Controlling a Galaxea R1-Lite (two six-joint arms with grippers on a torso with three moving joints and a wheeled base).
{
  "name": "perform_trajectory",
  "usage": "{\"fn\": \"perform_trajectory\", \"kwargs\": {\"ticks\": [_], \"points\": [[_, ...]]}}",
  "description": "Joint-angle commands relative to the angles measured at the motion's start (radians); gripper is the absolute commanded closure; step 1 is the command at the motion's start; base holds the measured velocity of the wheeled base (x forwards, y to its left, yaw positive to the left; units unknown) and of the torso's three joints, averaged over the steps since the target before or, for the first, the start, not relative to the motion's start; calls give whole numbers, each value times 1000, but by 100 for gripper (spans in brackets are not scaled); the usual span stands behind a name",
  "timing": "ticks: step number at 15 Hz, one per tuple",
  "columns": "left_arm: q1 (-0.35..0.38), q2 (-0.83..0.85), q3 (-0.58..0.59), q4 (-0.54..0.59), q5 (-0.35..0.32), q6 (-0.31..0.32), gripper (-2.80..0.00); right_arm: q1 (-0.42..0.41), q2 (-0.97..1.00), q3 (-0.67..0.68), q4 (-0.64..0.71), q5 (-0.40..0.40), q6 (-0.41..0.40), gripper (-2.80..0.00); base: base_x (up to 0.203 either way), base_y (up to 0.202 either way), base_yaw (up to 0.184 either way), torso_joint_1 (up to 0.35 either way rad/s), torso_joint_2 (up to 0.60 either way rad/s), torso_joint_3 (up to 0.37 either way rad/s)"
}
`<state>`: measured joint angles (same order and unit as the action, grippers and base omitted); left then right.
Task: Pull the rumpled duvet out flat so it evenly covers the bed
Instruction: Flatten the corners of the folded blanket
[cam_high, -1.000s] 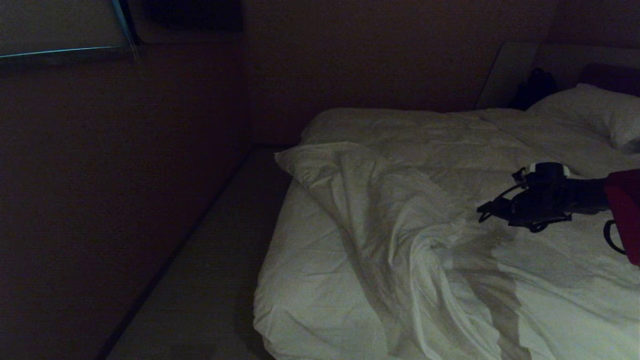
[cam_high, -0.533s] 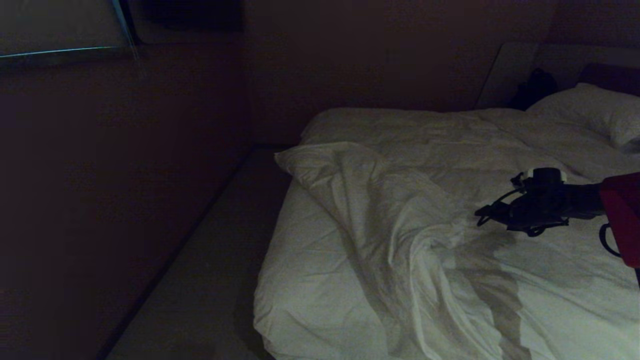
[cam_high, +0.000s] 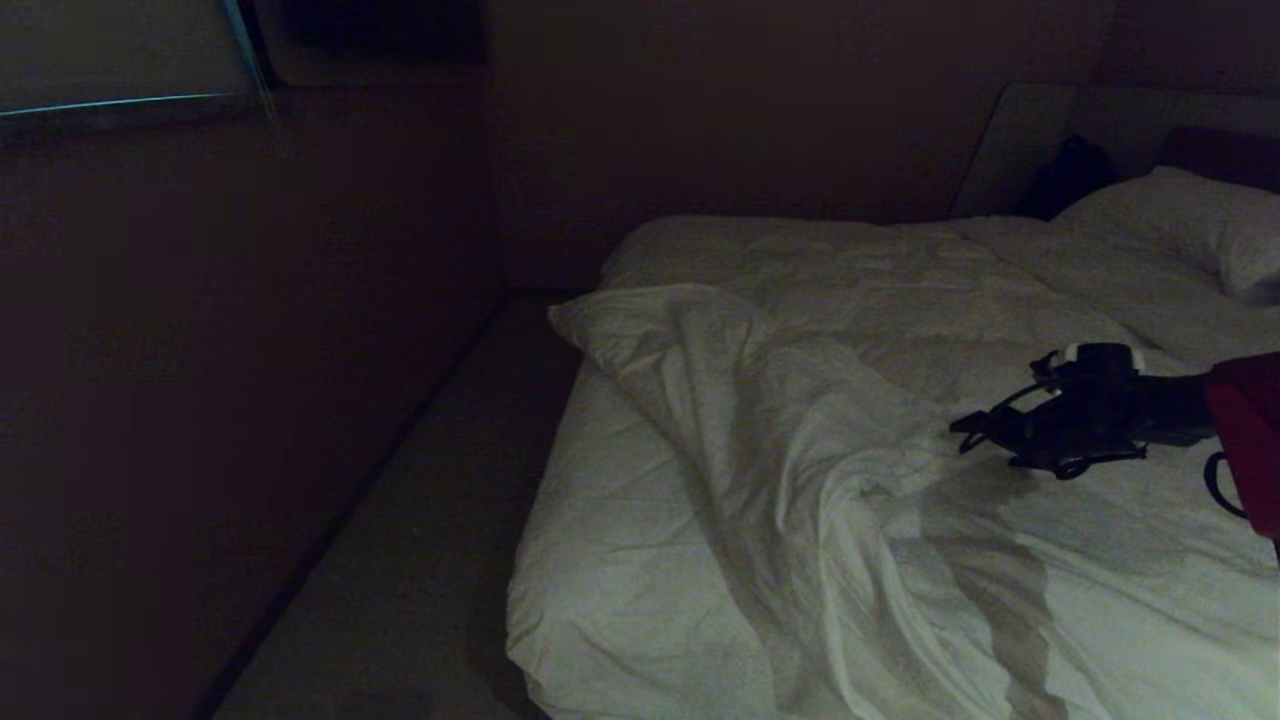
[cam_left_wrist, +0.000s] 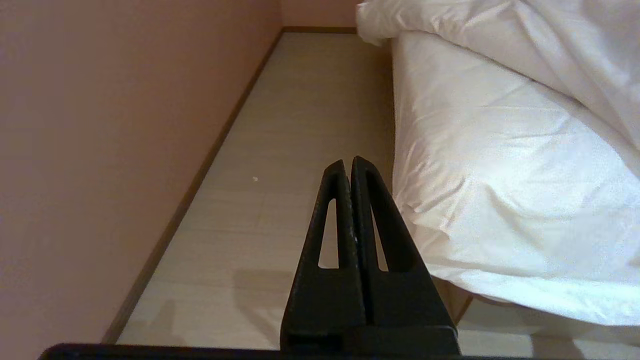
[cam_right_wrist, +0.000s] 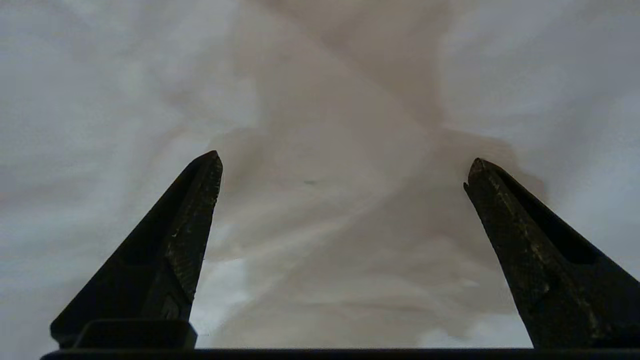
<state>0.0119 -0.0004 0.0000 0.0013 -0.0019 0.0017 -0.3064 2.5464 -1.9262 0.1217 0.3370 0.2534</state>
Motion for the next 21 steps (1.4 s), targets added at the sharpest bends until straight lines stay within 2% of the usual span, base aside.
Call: {"fn": "perform_trajectory", "kwargs": {"ticks": [1, 12, 18, 21], "points": [[0, 0, 0, 0, 0, 0, 0, -2, 13, -1, -4, 36, 15, -280, 0, 0, 0, 0, 0, 0], [0, 0, 0, 0, 0, 0, 0, 3, 45, -1, -11, 65, 18, -280, 0, 0, 0, 0, 0, 0], [0, 0, 0, 0, 0, 0, 0, 36, 57, -1, -86, 67, 132, -280, 0, 0, 0, 0, 0, 0], [0, 0, 0, 0, 0, 0, 0, 44, 55, -1, -86, 91, 147, -280, 0, 0, 0, 0, 0, 0]]}}
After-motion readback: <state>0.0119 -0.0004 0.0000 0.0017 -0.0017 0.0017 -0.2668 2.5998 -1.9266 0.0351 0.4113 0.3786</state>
